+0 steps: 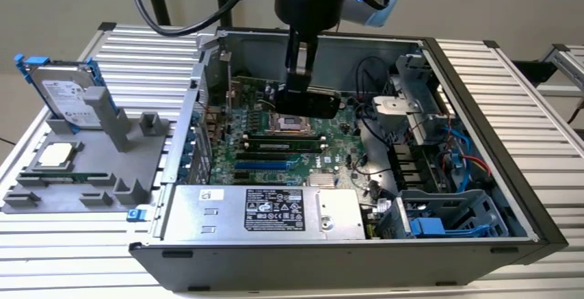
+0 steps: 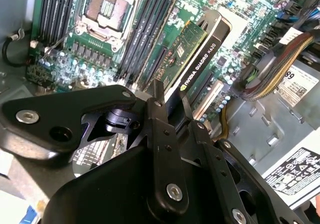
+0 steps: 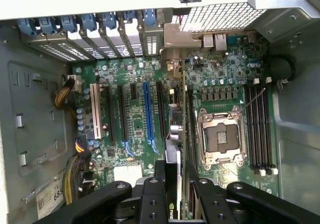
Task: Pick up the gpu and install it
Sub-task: 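Insert the gpu into the slot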
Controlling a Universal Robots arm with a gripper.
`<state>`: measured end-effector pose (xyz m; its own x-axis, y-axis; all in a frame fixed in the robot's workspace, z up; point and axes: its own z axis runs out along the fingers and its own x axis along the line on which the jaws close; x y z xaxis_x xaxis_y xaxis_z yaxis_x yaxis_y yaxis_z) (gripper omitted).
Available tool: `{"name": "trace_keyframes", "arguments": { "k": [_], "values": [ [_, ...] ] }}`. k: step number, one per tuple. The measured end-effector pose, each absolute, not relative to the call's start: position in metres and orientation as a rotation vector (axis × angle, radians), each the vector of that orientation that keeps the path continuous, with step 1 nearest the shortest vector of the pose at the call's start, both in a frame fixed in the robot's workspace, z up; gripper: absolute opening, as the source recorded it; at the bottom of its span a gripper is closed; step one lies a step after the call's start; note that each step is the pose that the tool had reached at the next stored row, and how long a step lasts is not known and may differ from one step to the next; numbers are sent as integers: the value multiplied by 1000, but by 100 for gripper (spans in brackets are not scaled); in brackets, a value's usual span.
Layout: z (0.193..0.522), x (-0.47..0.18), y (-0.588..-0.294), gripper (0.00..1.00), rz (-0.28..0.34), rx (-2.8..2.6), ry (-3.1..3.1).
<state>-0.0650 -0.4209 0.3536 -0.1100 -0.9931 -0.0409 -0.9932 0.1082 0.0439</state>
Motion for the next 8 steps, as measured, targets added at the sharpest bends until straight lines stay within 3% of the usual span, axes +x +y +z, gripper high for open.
{"name": "trace_keyframes", "arguments": {
  "k": [8],
  "values": [
    [350, -65, -421, 0, 94, -2095, 2338]
  ]
}}
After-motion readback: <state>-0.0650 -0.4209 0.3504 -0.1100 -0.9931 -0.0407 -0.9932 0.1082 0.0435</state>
